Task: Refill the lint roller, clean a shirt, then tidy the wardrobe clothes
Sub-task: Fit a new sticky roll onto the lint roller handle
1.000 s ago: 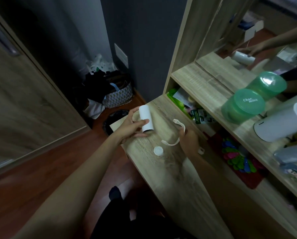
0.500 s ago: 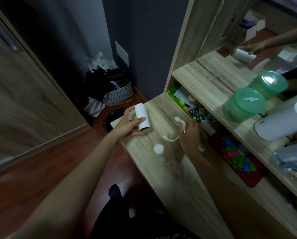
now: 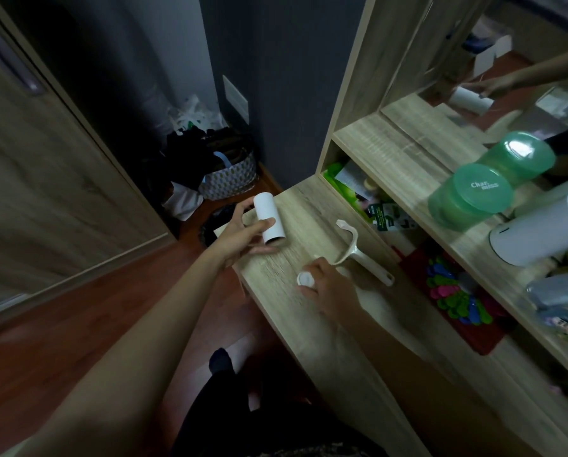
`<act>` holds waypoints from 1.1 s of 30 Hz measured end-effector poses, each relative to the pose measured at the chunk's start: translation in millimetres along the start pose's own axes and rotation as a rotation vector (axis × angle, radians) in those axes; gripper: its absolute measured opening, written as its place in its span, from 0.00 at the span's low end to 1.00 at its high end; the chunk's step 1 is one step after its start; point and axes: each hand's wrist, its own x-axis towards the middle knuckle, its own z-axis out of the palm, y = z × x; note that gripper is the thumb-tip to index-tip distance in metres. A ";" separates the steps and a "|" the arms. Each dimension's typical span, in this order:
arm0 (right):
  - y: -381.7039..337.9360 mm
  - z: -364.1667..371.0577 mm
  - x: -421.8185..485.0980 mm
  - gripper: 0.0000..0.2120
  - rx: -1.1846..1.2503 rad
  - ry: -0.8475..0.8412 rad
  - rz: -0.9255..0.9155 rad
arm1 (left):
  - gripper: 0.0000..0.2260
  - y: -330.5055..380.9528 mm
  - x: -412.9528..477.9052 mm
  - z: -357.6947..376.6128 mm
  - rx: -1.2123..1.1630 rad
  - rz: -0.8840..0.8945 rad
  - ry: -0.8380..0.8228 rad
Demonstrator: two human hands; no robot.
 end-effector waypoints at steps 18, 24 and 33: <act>-17.9 -8.0 5.5 0.06 0.487 0.071 0.275 | 0.27 -1.1 -7.8 1.3 0.005 -0.005 0.056; -30.2 -33.8 26.9 0.03 1.049 0.220 0.635 | 0.29 -1.8 -5.7 2.9 -0.042 -0.001 0.089; -22.7 -48.0 45.0 0.08 1.930 0.218 0.891 | 0.30 -4.3 1.7 11.7 -0.032 -0.010 0.173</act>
